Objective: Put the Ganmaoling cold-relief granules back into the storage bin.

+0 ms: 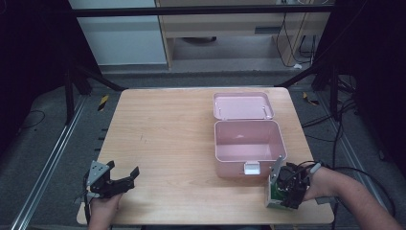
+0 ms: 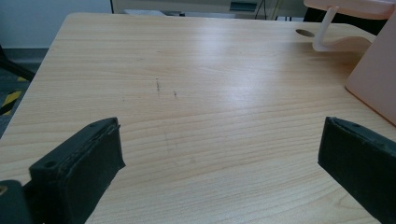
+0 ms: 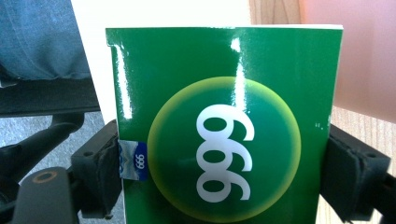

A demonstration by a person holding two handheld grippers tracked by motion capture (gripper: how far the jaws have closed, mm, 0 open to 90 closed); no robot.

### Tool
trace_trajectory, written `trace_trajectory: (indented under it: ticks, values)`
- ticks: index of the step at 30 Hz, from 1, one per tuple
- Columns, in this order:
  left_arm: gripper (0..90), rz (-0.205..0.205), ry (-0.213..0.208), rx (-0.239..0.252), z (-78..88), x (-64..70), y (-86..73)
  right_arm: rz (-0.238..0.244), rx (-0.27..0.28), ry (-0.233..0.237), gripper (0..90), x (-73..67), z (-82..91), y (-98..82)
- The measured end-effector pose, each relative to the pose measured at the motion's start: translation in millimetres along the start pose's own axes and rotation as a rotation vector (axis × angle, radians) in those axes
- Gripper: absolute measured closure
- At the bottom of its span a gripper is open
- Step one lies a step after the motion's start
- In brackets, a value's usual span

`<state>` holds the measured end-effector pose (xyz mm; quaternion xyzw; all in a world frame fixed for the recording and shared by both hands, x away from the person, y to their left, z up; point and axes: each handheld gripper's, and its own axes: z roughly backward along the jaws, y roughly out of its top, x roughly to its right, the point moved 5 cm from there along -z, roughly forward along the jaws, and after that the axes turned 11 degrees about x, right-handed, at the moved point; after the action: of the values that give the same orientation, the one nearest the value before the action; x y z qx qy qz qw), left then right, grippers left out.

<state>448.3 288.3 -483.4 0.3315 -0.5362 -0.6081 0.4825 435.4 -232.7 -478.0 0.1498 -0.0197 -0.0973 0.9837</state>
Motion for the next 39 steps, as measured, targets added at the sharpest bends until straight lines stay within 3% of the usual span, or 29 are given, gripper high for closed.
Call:
trace_trajectory:
  ticks: [9, 11, 20, 23, 26, 31, 39]
  values:
    - [0.0, 0.005, 0.001, 0.004, 0.2, 0.0, 0.2, 0.012, -0.004, 0.001, 18.2, -0.2, 4.7, 2.2]
    - [0.0, 0.005, 0.001, 0.003, 0.0, -0.2, 0.1, 0.003, 0.018, 0.007, 18.3, -0.5, 15.6, 6.0]
    - [0.0, 0.011, -0.005, 0.006, 0.1, 0.5, 0.5, 0.000, 0.013, 0.019, 18.5, -5.6, 59.8, 17.0]
    - [0.0, 0.009, -0.006, 0.006, 0.0, 0.5, 0.7, 0.002, 0.014, 0.024, 18.5, -9.4, 84.4, 23.0]
    - [0.0, 0.011, -0.008, 0.007, 0.0, 0.9, 0.7, 0.006, 0.018, 0.026, 18.5, -10.8, 94.5, 26.0]
    - [0.0, 0.012, -0.009, 0.008, 0.3, 1.2, 0.9, 0.034, 0.024, -0.003, 18.4, -10.3, 118.8, 33.9]
    - [0.0, 0.012, -0.012, 0.005, -0.1, 1.7, 0.5, 0.056, 0.044, -0.045, 18.4, -0.3, 138.5, 41.8]
